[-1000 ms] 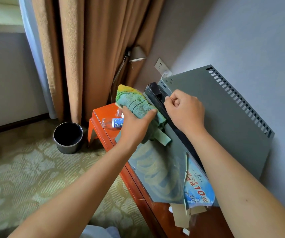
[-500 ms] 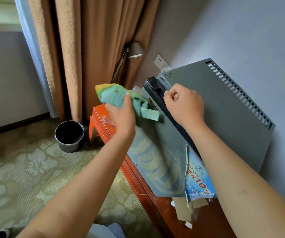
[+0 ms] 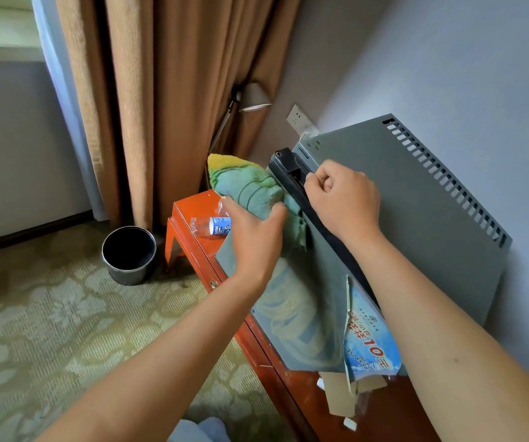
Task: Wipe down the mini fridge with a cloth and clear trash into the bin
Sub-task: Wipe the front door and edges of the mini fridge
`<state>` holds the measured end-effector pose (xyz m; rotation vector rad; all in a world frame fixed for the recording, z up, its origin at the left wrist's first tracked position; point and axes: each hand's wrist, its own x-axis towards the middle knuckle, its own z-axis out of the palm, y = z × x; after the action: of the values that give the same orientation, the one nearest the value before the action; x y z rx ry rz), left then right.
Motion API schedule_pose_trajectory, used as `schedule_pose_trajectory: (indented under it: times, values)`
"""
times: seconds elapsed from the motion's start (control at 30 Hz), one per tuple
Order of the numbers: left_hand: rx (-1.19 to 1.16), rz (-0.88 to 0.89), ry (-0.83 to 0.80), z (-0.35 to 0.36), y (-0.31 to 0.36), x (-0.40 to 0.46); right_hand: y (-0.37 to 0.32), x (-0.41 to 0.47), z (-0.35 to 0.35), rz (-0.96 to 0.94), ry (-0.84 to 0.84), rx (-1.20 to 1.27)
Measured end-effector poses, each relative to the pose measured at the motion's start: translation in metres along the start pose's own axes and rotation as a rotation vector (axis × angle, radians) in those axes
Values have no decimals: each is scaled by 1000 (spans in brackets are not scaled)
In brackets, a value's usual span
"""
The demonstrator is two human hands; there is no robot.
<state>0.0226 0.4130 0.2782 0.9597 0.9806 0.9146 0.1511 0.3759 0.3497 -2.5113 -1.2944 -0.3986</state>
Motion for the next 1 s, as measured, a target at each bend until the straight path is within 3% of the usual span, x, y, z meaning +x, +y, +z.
schedule_pose_trajectory:
  times: [0.1,0.43,0.63,0.8,0.9,1.0]
  values:
    - [-5,71,-49,4,-1,-9,-1,-1,0,-9,-4,0]
    - [-62,4,30,8,-1,13,-3,-2,-1,-1,-5,14]
    - [-67,-64,-125,6,-30,-29,-4,-2,-3,-3,-26,2]
    - [-181,-89,85,4,-1,28,-4,-3,-3,-13,-23,-4]
    - [-135,-83,69,3,12,45,-4,-1,-3,-12,-29,2]
    - [-63,-39,3,5,-5,9,-5,-1,-4,-11,-28,-8]
